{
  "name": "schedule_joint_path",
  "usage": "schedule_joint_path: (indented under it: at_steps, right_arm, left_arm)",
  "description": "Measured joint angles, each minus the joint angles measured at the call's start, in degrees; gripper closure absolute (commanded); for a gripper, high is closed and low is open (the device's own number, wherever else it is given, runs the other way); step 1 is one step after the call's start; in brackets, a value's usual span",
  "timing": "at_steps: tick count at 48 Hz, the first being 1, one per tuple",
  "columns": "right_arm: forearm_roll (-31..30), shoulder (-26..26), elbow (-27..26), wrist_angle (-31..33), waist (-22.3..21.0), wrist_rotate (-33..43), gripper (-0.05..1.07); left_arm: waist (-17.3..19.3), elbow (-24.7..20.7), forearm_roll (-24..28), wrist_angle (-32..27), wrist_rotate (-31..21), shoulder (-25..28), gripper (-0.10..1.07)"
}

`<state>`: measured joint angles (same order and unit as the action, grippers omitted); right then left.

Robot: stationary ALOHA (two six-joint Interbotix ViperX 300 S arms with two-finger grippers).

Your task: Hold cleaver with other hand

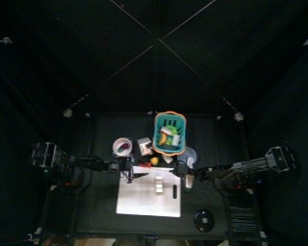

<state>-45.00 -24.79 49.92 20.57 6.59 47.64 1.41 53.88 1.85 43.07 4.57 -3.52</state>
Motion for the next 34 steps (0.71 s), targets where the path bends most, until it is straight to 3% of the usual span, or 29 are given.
schedule_joint_path:
  at_steps: [19,34]
  right_arm:
    - [0.00,1.41,0.00,-0.79,0.00,0.00,0.52]
    - [0.09,2.11,0.00,-0.79,0.18,0.00,0.52]
  left_arm:
    - [0.26,-2.11,3.78,0.18,0.00,2.64,0.15]
    - [0.70,-2.11,4.75,0.26,0.00,2.64,0.34]
